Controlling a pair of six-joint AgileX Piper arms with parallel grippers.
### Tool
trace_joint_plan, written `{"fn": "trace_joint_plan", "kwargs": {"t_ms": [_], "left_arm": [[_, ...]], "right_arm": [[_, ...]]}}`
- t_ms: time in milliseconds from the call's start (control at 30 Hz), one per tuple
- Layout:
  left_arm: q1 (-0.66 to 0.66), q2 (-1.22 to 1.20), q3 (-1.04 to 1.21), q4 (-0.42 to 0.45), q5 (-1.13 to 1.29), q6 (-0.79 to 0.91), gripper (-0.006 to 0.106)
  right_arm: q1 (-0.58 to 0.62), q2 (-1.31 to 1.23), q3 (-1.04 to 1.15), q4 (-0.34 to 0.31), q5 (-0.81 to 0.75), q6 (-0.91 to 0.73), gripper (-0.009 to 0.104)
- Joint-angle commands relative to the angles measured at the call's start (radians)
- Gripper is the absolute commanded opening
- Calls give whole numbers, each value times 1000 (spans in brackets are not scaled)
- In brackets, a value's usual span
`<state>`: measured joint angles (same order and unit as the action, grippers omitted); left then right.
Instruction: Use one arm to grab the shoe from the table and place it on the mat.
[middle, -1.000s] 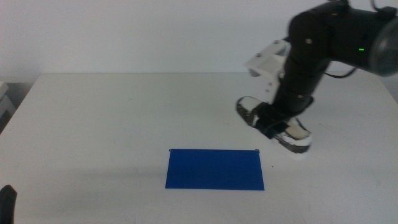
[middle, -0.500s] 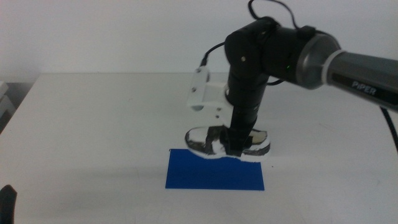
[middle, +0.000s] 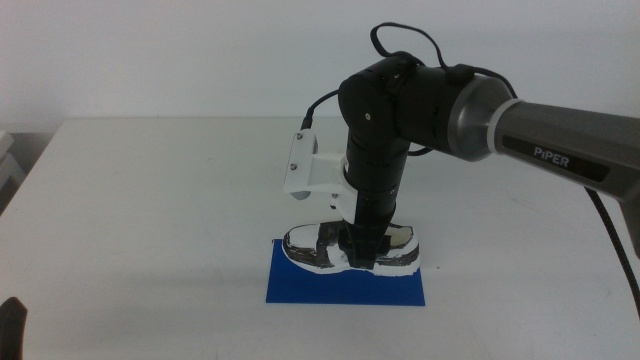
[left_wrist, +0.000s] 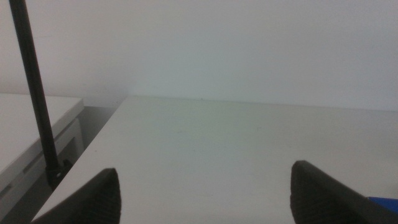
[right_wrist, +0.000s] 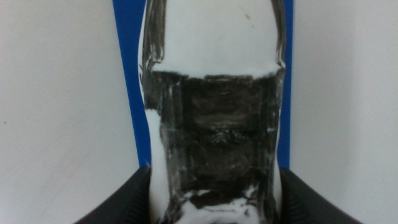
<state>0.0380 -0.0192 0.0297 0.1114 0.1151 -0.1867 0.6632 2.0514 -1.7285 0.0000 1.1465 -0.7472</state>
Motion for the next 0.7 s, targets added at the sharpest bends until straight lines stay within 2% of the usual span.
{"fn": "trace_joint_plan", "kwargs": {"t_ms": [0,667], "left_arm": [[-5,-7,5,-4,-81,-3,94],[-5,-7,5,-4,-81,-3,94]], "right_arm": [[0,-57,-32,-10,-18,-1,-4],[0,31,-32,6,-48,17,-4]]}}
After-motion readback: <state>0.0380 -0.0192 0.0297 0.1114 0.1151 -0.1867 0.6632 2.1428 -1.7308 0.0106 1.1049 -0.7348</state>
